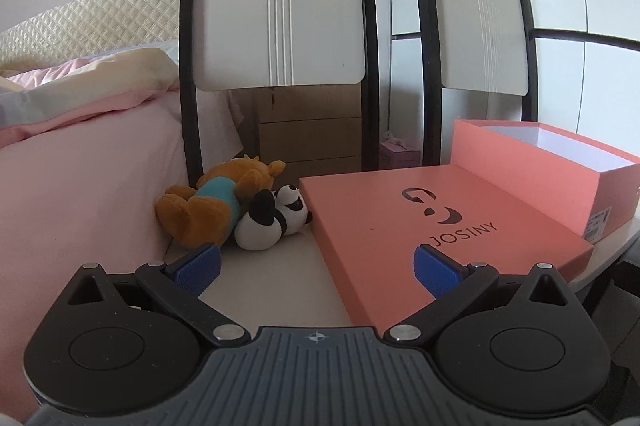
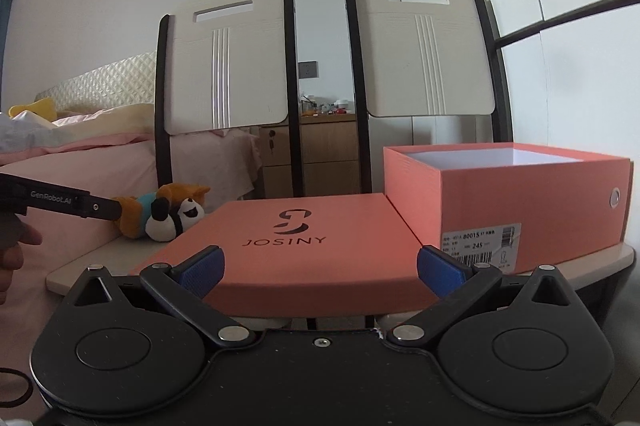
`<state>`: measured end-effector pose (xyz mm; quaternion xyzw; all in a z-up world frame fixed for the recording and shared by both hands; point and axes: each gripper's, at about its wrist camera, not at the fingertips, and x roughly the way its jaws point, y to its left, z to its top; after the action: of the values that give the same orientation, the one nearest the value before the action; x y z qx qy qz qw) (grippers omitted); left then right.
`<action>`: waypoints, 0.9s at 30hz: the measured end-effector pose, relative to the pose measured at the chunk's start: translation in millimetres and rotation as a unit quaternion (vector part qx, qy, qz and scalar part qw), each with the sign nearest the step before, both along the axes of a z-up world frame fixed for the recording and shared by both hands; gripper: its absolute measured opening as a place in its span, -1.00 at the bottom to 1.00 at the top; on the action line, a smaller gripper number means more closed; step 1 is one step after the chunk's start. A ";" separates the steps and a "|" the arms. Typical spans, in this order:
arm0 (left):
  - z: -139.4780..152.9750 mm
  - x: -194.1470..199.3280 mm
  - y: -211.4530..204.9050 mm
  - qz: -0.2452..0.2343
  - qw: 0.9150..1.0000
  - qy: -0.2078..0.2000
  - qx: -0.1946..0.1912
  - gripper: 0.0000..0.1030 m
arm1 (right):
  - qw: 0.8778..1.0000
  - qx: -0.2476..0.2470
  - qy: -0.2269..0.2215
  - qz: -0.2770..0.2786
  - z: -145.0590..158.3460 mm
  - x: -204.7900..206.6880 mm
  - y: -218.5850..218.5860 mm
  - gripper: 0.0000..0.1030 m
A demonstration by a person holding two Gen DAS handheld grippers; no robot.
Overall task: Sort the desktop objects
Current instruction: 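Withdraw the right tool from the box while the left tool approaches the plush toys, then close the left tool on the black-and-white panda plush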
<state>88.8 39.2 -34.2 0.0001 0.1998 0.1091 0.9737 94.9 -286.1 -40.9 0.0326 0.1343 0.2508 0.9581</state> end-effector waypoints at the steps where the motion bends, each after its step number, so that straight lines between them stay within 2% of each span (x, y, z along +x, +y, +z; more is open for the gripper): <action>1: -0.8 5.0 -1.1 0.003 1.000 0.009 -0.001 1.00 | 1.000 -0.001 0.002 0.001 -1.6 -0.8 -4.1 0.98; 4: -4.2 21.7 -2.7 0.006 1.000 0.029 -0.005 1.00 | 1.000 0.001 0.007 0.000 -5.7 -4.3 -15.3 0.99; 10: -7.9 58.8 -0.4 0.008 0.999 0.038 0.033 1.00 | 1.000 -0.003 0.024 0.002 -13.5 -18.2 -24.9 0.99; 13: -7.4 87.1 11.8 0.001 0.998 0.053 0.025 1.00 | 0.999 -0.013 0.031 -0.005 -16.9 -26.0 -22.3 0.99; 15: -6.6 104.2 19.1 0.005 0.998 0.050 0.029 0.99 | 0.999 -0.015 0.033 -0.019 -17.6 -29.3 -19.5 0.99; 20: -9.0 137.4 27.4 -0.023 0.997 0.038 0.061 0.97 | 0.998 -0.014 0.042 -0.035 -16.2 -31.4 -10.0 0.99; 23: -14.8 149.9 34.6 -0.029 0.997 0.042 0.056 0.87 | 0.998 -0.018 0.037 -0.045 -15.9 -35.6 -2.8 0.99; 27: -24.4 157.3 43.5 -0.029 0.998 0.050 0.021 0.48 | 0.998 -0.013 0.031 -0.061 -20.6 -42.4 7.5 0.99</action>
<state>246.1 82.7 -58.5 0.0318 0.2460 0.0851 0.9650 52.4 -278.6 -61.5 0.0365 0.1653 0.1888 0.9673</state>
